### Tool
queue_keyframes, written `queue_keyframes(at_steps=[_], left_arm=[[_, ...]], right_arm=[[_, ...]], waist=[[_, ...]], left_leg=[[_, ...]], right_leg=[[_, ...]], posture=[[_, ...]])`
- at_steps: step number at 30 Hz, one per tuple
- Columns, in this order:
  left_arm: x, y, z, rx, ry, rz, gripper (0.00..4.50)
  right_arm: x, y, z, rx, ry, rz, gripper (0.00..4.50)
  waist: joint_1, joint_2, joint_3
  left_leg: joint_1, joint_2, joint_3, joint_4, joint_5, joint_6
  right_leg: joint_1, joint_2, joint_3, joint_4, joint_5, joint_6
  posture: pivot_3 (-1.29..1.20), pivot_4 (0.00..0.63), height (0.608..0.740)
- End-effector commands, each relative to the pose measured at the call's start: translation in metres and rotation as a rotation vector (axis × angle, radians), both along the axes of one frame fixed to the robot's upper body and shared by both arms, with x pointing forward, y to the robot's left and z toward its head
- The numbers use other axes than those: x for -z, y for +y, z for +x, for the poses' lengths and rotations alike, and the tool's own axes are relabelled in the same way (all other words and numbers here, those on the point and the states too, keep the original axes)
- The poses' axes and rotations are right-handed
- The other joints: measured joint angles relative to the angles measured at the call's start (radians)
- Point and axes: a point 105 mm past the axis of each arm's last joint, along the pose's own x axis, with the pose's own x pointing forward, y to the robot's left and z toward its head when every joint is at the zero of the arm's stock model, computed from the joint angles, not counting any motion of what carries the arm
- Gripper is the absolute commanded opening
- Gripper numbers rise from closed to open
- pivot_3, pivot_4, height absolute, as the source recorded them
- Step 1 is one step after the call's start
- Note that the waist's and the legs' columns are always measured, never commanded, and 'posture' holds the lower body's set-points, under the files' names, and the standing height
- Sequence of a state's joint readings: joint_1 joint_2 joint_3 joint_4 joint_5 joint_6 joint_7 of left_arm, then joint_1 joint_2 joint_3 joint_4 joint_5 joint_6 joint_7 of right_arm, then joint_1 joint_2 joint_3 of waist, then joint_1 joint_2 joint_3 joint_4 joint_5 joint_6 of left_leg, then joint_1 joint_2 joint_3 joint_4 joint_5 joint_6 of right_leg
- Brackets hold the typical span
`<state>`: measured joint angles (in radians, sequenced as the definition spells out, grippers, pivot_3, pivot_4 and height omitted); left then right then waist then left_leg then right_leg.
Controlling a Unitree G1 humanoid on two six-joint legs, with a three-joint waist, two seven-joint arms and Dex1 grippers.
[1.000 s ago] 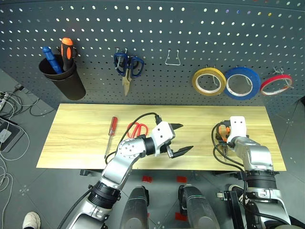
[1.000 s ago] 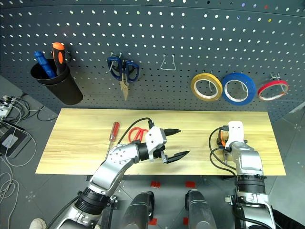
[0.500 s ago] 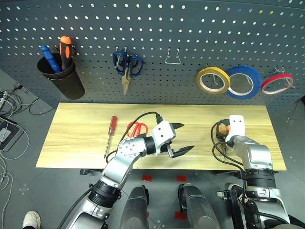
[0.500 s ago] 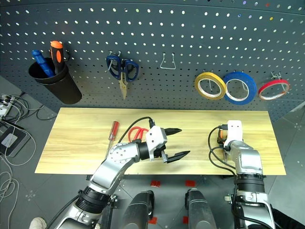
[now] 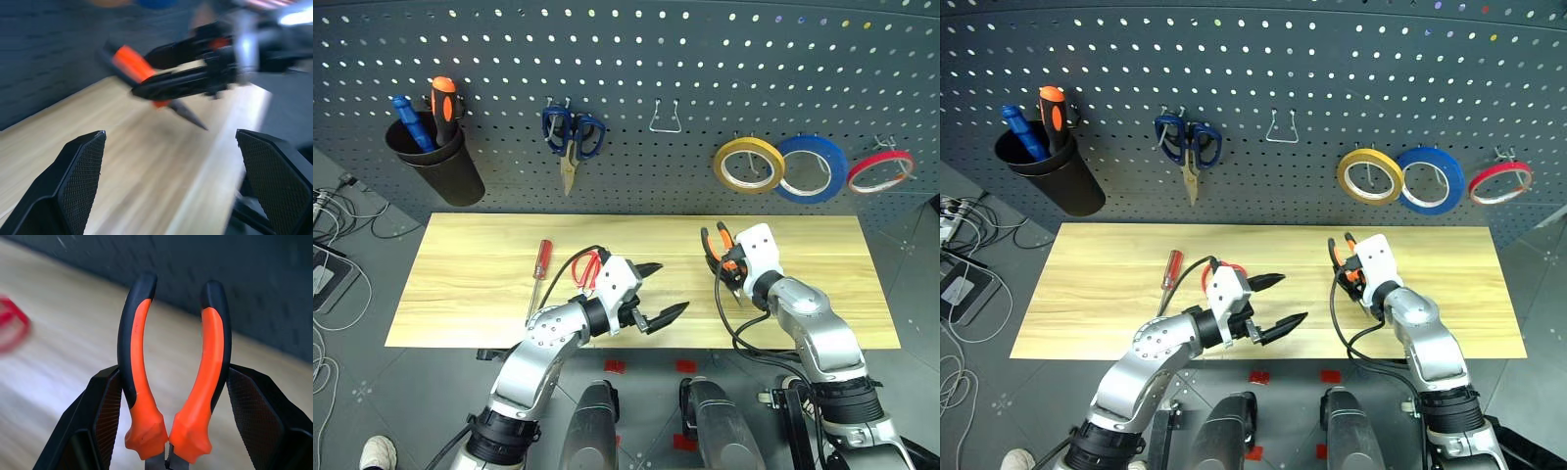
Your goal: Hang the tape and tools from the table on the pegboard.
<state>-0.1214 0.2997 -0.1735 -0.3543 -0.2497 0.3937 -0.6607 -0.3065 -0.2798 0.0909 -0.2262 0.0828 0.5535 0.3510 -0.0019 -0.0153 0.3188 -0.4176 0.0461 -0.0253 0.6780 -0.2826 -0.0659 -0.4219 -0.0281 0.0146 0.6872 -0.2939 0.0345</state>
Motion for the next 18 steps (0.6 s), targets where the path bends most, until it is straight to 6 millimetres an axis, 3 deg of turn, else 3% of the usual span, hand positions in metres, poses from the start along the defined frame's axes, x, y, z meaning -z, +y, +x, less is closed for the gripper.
queue_keyframes(at_steps=[1, 4, 9, 14, 18], left_arm=[[-0.012, 0.0, -0.004, -0.05, -0.029, -0.042, 4.5], [-0.019, 0.01, -0.002, -0.137, -0.057, -0.051, 4.5], [-0.044, 0.018, 0.015, -0.24, -0.143, -0.089, 4.5], [-0.066, 0.015, 0.031, -0.281, -0.212, -0.128, 4.5], [-0.076, 0.01, 0.041, -0.29, -0.243, -0.144, 4.5]], right_arm=[[-0.035, 0.023, -0.008, -0.1, -0.161, 0.045, 2.98], [-0.083, 0.043, -0.011, -0.147, -0.384, 0.109, 2.98], [-0.141, 0.058, -0.009, -0.135, -0.654, 0.16, 2.98], [-0.184, 0.058, 0.0, -0.076, -0.833, 0.203, 2.98], [-0.193, 0.06, 0.007, -0.064, -0.9, 0.209, 2.98]], waist=[[0.004, -0.001, -0.01], [0.009, -0.003, -0.025], [0.023, -0.004, -0.046], [0.038, -0.01, -0.067], [0.05, -0.01, -0.07]], left_leg=[[0.0, 0.0, 0.0, 0.0, 0.0, 0.0], [0.0, -0.001, 0.0, 0.0, 0.001, -0.001], [0.0, 0.0, 0.0, 0.0, 0.001, -0.002], [0.0, -0.001, 0.001, 0.0, 0.001, -0.002], [0.001, -0.002, 0.001, 0.001, 0.001, -0.002]], right_leg=[[0.0, 0.0, 0.0, 0.0, 0.0, 0.0], [0.0, -0.001, 0.0, 0.0, 0.0, 0.0], [0.0, 0.0, -0.001, 0.0, 0.0, 0.0], [0.001, -0.001, -0.001, -0.001, 0.0, 0.0], [0.001, -0.001, -0.001, 0.001, 0.0, 0.0]], posture=[[0.09, 0.207, 0.74], [0.13, 0.179, 0.74], [0.16, 0.162, 0.74], [0.16, 0.159, 0.74], [0.17, 0.16, 0.74]])
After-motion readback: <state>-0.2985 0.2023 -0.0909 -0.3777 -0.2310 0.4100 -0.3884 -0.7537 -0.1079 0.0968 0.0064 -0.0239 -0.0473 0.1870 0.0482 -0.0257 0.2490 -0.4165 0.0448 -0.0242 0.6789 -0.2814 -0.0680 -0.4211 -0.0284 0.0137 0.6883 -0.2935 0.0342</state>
